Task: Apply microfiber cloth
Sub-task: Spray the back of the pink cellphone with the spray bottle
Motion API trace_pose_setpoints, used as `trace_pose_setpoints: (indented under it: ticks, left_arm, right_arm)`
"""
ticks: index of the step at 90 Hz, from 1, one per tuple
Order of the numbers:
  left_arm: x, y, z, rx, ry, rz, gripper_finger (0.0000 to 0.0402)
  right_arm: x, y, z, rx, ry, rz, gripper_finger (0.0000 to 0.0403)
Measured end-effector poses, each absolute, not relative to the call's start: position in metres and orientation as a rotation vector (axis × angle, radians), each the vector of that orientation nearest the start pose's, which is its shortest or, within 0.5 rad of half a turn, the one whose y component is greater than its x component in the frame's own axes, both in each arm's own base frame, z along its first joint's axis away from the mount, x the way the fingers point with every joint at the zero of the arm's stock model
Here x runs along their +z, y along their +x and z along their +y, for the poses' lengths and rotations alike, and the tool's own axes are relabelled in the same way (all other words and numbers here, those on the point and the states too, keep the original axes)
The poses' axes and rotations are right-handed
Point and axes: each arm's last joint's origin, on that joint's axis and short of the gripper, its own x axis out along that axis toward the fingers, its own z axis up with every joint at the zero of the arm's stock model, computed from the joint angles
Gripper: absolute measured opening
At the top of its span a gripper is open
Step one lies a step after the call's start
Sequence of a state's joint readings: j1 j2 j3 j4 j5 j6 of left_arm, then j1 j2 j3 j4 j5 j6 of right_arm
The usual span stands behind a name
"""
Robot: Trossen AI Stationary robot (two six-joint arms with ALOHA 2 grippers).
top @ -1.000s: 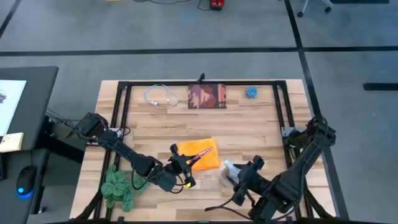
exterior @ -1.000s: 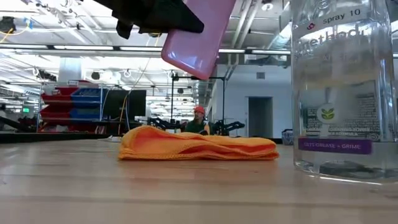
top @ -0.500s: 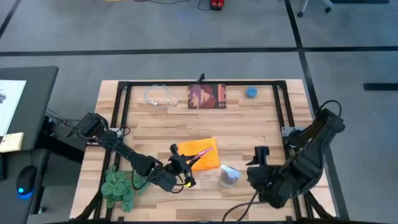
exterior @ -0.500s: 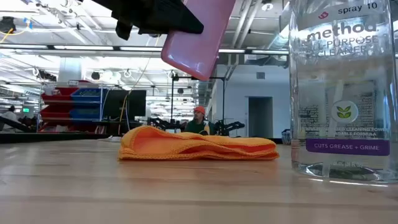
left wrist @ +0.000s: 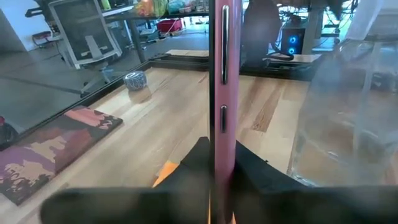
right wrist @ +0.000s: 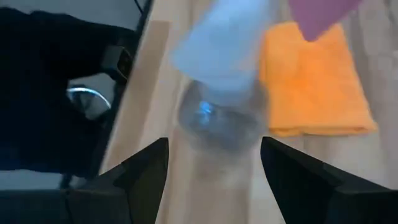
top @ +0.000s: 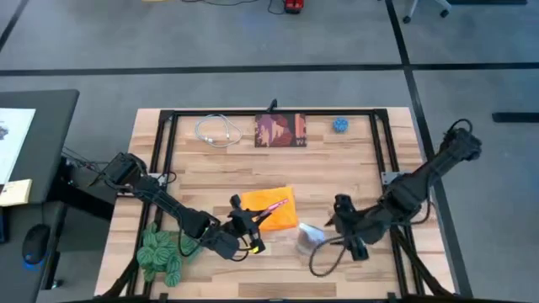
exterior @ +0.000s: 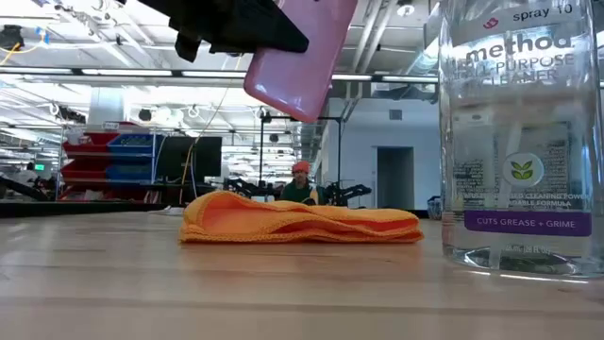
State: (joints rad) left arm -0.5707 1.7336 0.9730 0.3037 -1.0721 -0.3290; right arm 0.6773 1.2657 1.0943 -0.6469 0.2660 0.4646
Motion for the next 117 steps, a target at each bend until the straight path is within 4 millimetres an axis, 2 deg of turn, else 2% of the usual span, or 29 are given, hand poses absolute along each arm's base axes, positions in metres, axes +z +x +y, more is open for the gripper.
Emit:
trace_pose_setpoints:
  ticks: [23,50,64,81,101,117]
  left_arm:
    - [0.203,0.313,-0.169,0.54,0.018,0.228,0.0009]
    - [0.203,0.313,-0.169,0.539,0.02,0.23,0.0009]
    - [0.202,0.313,-0.169,0.538,0.02,0.23,0.0009]
    - [0.202,0.313,-0.169,0.533,0.021,0.234,0.0009]
    - [0.202,0.314,-0.168,0.525,0.023,0.242,0.0009]
    - [0.201,0.313,-0.168,0.526,0.023,0.246,0.0009]
  right_arm:
    - [0.295,0.213,0.176,0.189,0.094,0.771,0.024]
    - [0.297,0.214,0.169,0.038,0.065,0.789,0.024]
    - [0.291,0.223,0.169,0.118,0.123,0.859,0.024]
    - [0.283,0.231,0.185,0.244,0.203,0.898,0.024]
    - [0.282,0.223,0.196,0.255,0.138,0.914,0.024]
    - [0.255,0.211,0.196,0.049,-0.049,0.815,0.024]
